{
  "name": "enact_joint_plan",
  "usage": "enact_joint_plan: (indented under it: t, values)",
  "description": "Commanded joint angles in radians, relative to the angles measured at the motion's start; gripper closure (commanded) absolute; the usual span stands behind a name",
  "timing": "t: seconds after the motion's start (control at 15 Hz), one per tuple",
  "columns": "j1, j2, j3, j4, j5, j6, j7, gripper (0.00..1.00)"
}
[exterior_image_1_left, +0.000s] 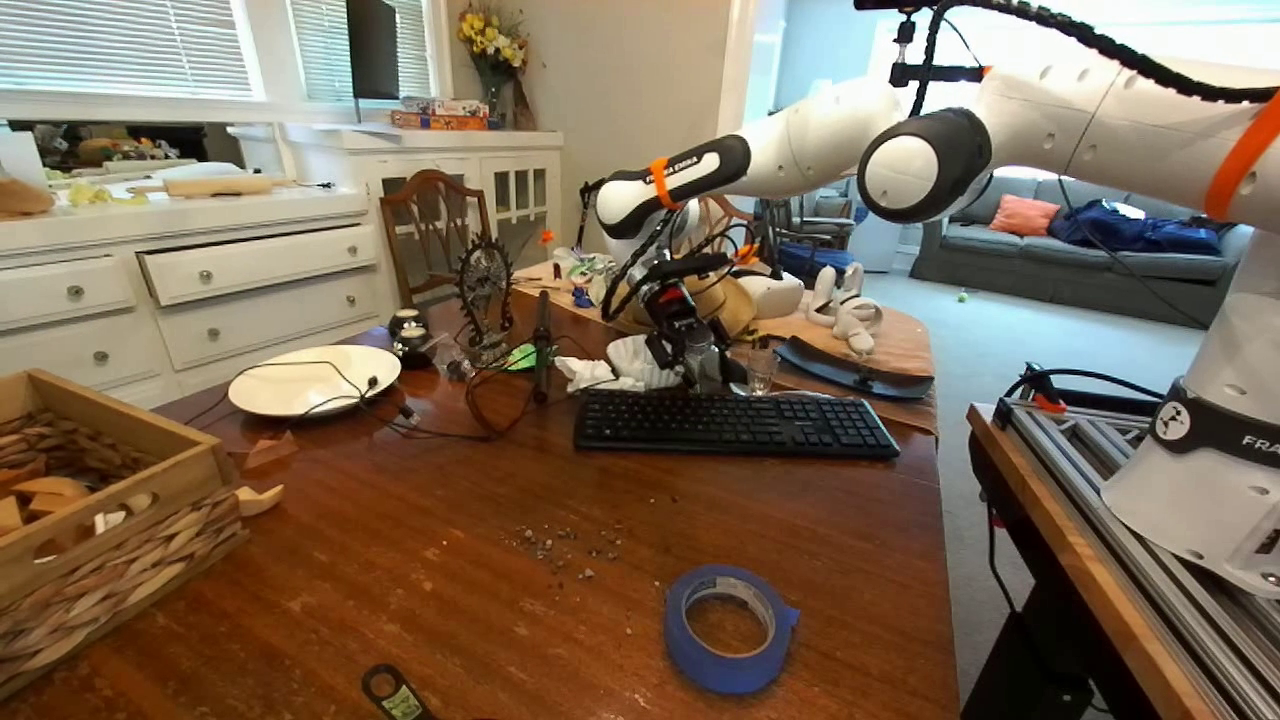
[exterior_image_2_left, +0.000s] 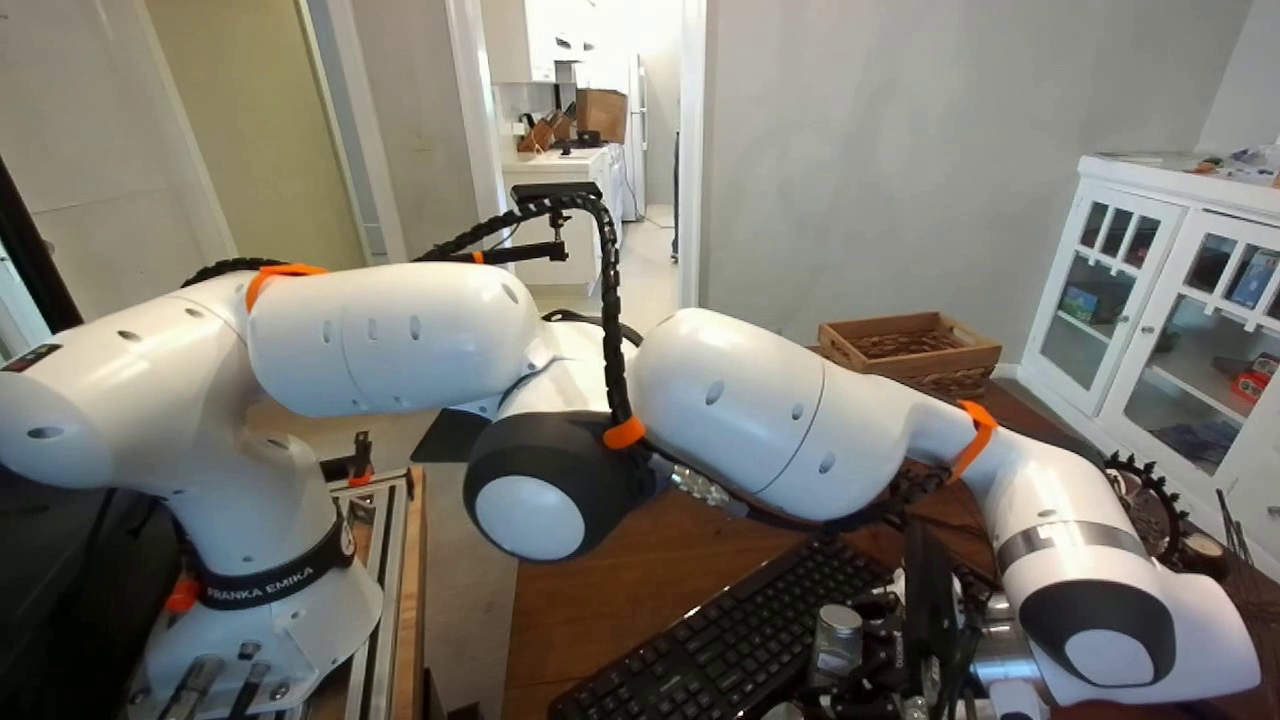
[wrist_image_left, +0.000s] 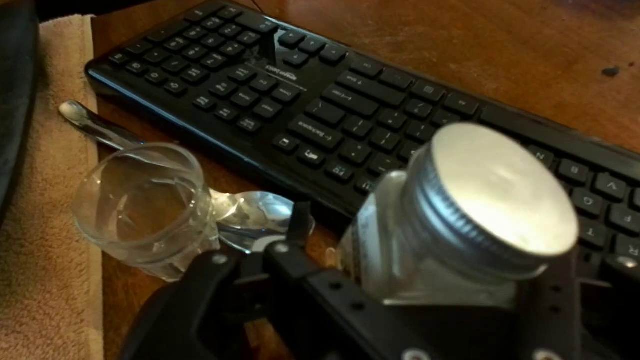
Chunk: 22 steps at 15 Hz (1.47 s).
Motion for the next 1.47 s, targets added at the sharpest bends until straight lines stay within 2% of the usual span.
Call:
enact_joint_plan:
  t: [0.0, 1.0, 1.07, 1.4]
  values:
    - [0.018, 0.039, -0.007, 0.047, -0.022, 0.002, -0.012, 0.0]
    - [0.042, 0.006, -0.062, 0.111, -0.063, -0.07, 0.086, 0.0]
    - [0.049, 0.049, -0.092, 0.189, -0.045, -0.122, 0.096, 0.0]
    - [0.054, 0.068, -0.128, 0.238, -0.051, -0.203, 0.147, 0.0]
